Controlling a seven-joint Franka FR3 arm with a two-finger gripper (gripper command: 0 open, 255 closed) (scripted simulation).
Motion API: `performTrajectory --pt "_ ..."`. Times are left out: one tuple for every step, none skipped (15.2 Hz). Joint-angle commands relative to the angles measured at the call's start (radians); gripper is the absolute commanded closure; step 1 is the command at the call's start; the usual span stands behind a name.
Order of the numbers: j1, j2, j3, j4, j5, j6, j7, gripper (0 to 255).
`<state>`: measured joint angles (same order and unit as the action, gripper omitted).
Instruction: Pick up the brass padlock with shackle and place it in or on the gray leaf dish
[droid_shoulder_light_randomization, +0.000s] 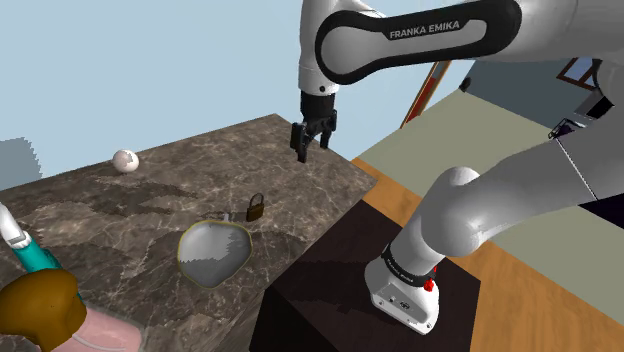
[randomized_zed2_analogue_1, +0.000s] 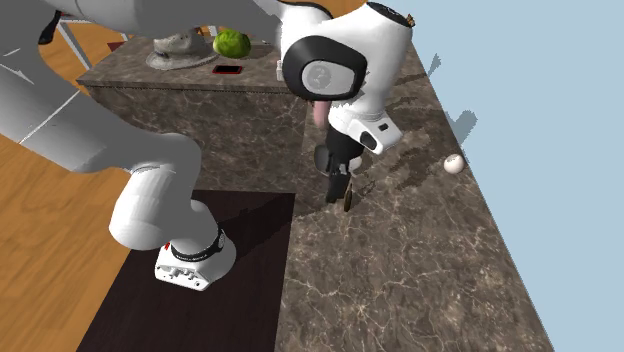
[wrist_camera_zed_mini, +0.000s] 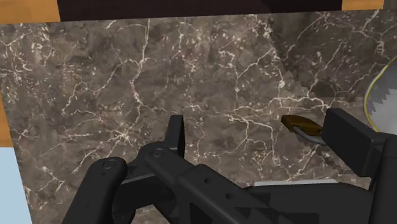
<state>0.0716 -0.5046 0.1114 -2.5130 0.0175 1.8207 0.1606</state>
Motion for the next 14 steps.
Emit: performTrajectory --pt "0.009 0.075 0.015 0.011 0.016 0.062 0.014 0" --pt "0.015 0.108 0.022 0.015 0.023 0.09 0.021 0" --pt "0.02 0.142 0.03 0.02 0.031 0.117 0.029 0" --pt "0.026 0.177 0.038 0.027 0.037 0.144 0.036 0" --pt "0.031 0.212 0.046 0.035 0.044 0.17 0.043 0" --pt "0.036 0.248 0.053 0.044 0.049 0.195 0.05 0" --pt "0.041 0.284 0.061 0.055 0.054 0.22 0.057 0" --pt "0.046 0.321 0.068 0.067 0.059 0.244 0.064 0" --pt "0.051 0.358 0.075 0.08 0.062 0.267 0.071 0" --pt "0.056 0.395 0.081 0.094 0.065 0.289 0.078 0" --pt "0.061 0.432 0.088 0.11 0.067 0.31 0.085 0" --pt "0.066 0.47 0.094 0.126 0.069 0.33 0.092 0" --pt "0.071 0.506 0.1 0.144 0.07 0.349 0.099 0" --pt "0.072 0.513 0.1 0.136 0.069 0.363 0.099 0"
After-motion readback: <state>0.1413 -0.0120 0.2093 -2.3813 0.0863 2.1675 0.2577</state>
